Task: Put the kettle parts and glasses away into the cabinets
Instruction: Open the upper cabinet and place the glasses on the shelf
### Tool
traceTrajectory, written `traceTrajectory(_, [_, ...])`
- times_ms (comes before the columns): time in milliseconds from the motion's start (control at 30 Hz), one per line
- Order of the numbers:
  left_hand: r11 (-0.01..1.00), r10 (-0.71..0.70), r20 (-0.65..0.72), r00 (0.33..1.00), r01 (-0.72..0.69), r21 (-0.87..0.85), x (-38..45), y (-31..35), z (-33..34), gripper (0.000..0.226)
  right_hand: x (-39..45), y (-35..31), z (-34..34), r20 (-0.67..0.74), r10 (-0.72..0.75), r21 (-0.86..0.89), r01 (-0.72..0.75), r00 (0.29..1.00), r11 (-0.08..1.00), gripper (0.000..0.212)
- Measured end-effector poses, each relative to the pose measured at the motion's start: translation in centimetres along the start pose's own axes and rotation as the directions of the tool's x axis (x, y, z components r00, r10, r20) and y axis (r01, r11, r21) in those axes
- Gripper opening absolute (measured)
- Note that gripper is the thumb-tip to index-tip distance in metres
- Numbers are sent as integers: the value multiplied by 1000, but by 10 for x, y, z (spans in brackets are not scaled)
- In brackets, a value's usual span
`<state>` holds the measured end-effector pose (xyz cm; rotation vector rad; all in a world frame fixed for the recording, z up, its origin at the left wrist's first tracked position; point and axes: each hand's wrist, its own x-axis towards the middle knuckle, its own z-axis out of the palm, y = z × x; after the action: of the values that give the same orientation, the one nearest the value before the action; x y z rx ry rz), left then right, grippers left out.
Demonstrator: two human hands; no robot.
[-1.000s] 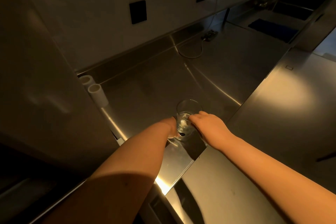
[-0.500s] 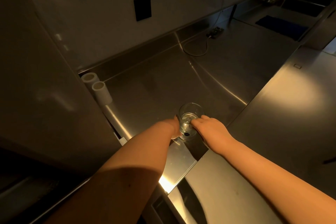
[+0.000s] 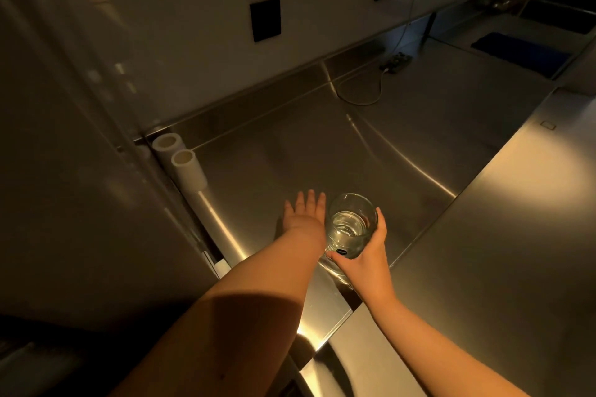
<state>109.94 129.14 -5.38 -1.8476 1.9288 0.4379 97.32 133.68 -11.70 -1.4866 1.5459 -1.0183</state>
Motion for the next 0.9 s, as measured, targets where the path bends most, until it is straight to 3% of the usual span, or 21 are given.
traceTrajectory(200, [1000, 16, 19, 1000, -16, 18, -1, 1, -2, 97, 8, 4, 15, -109, 14, 105, -2, 994, 994, 120])
traceTrajectory(600, [1000, 20, 31, 999, -20, 8, -5, 2, -3, 91, 13, 3, 15, -158, -62, 119, 81, 985, 990, 109])
traceTrajectory(900, [975, -23, 98, 995, 44, -219, -8, 4, -3, 91, 21, -9, 0, -144, -109, 95, 124, 984, 988, 108])
